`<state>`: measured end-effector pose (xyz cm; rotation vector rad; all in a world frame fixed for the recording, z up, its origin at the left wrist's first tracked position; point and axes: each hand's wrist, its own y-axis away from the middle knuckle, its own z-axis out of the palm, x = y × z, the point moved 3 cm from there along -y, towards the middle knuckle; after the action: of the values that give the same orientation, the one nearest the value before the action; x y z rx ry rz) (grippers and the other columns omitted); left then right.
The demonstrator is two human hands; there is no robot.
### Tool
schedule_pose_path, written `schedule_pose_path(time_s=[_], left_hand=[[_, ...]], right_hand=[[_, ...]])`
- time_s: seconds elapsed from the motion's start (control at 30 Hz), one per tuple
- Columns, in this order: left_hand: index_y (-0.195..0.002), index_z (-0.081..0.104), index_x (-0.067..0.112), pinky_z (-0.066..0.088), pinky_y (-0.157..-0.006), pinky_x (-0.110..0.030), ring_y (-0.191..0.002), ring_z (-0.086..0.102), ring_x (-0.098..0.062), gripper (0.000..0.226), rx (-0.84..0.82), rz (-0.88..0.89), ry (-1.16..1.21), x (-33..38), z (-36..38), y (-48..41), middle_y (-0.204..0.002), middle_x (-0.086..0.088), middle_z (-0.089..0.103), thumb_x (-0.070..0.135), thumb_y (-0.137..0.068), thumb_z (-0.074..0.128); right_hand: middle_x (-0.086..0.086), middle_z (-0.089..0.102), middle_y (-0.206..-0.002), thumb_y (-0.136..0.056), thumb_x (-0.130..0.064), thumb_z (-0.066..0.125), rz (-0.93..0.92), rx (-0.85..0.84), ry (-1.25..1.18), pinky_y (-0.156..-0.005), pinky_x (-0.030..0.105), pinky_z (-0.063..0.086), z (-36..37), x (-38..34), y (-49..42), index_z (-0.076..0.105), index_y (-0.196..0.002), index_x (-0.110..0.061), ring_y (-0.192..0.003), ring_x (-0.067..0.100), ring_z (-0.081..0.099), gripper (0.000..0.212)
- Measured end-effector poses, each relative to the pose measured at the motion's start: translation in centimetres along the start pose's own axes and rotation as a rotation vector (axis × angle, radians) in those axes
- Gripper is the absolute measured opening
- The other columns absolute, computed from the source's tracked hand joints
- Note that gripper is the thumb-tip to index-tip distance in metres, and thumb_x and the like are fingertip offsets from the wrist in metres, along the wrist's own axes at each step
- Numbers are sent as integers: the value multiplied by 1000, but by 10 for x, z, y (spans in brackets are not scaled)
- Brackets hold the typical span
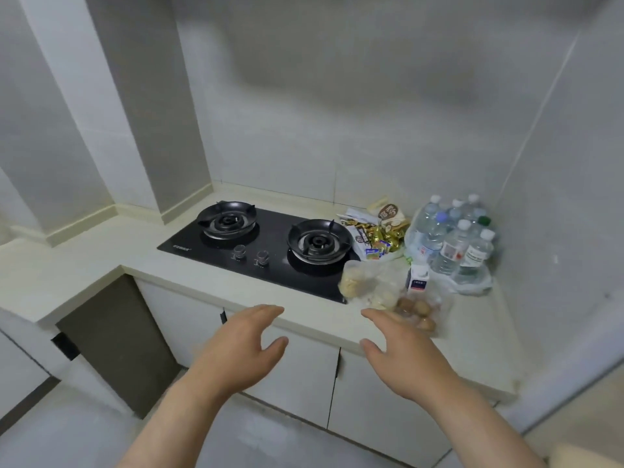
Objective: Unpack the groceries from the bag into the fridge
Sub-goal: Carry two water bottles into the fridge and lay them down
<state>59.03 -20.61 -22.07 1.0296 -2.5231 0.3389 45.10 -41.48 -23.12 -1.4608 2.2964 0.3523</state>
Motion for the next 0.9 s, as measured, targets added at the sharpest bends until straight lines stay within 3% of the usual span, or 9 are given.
schedule_pose_path(time_s=[0.17,0.33,0.47,0.63,0.9], left_hand=[[-148,37,30,22,-110,-16,-140,30,-1,55,-12,41,28,5,12,-53,-151,18,37,42,-96,51],[-147,38,31,23,-110,-16,-139,31,-1,54,2,51,62,0,20,-99,-150,18,39,41,-96,53],[-147,38,31,19,-108,-12,-140,30,-1,54,-17,68,79,-5,27,-130,-150,18,39,40,-96,53],[-146,40,31,25,-108,-14,-139,32,-1,54,-54,129,110,-15,30,-176,-148,18,41,40,-95,55],[-144,44,31,33,-107,-19,-135,40,-3,53,-149,291,117,-34,23,-261,-143,17,48,37,-93,58]], right_hand=[[-16,42,-146,-97,-39,51,61,-1,18,-105,26,36,-9,34,-36,39,-145,-34,-134,9,40,50],[-15,47,-142,-93,-41,52,109,10,65,-108,39,38,-15,62,-76,44,-140,-37,-135,12,40,48],[-12,52,-132,-93,-36,53,144,9,55,-104,34,40,-15,72,-101,46,-139,-33,-124,13,48,47],[-14,54,-117,-94,-34,52,216,37,39,-100,34,41,-14,74,-126,47,-138,-34,-117,14,52,45],[-14,53,-134,-94,-33,52,382,138,10,-103,30,40,-16,68,-160,47,-140,-32,-122,9,51,46]])
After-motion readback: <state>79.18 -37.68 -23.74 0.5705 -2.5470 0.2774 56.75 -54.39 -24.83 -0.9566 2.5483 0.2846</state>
